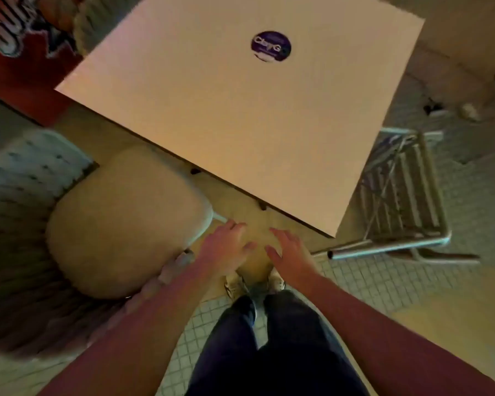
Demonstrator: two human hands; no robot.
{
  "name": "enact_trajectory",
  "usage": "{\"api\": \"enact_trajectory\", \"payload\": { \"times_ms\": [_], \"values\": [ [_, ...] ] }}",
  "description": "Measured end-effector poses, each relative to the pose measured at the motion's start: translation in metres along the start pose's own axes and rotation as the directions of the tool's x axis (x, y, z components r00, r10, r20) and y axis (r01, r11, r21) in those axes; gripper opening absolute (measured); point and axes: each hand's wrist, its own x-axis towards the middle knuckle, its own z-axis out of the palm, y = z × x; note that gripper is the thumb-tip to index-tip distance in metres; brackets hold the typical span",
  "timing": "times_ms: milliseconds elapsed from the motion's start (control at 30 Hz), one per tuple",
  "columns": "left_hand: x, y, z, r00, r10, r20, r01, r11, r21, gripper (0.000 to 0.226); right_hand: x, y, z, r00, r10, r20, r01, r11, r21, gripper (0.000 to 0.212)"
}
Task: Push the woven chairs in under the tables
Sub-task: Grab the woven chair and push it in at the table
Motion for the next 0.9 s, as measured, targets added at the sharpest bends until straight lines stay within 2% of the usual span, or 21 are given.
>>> {"api": "enact_trajectory", "payload": {
  "times_ms": [100,233,400,467,633,800,900],
  "values": [
    [0.001,0.022,0.017,0.998,0.034,0.044,-0.036,0.998,0.058,0.063,-0.023,0.031,-0.001,0.985,0.164,-0.053,-0.157,0.981,0.117,0.051],
    [0.004,0.055,0.04,0.989,0.077,0.124,-0.09,0.99,0.104,0.062,-0.054,0.07,-0.002,0.936,0.332,-0.119,-0.292,0.919,0.266,0.049],
    [-0.001,0.115,0.075,0.961,0.217,0.174,-0.257,0.931,0.26,0.058,-0.102,0.128,-0.004,0.774,0.621,-0.12,-0.491,0.71,0.505,0.051],
    [-0.002,0.15,0.099,0.939,0.278,0.202,-0.331,0.888,0.319,0.056,-0.135,0.16,-0.005,0.704,0.7,-0.12,-0.511,0.616,0.6,0.051],
    [-0.01,0.227,0.159,0.916,0.316,0.246,-0.39,0.841,0.375,0.054,-0.222,0.236,-0.006,0.571,0.815,-0.097,-0.512,0.446,0.734,0.05],
    [-0.014,0.303,0.224,0.896,0.328,0.299,-0.427,0.822,0.377,0.053,-0.312,0.31,-0.01,0.419,0.901,-0.112,-0.507,0.335,0.794,0.048],
    [-0.01,0.353,0.261,0.862,0.363,0.353,-0.49,0.773,0.402,0.052,-0.348,0.354,-0.017,0.339,0.936,-0.094,-0.505,0.266,0.821,0.048]
  ]
}}
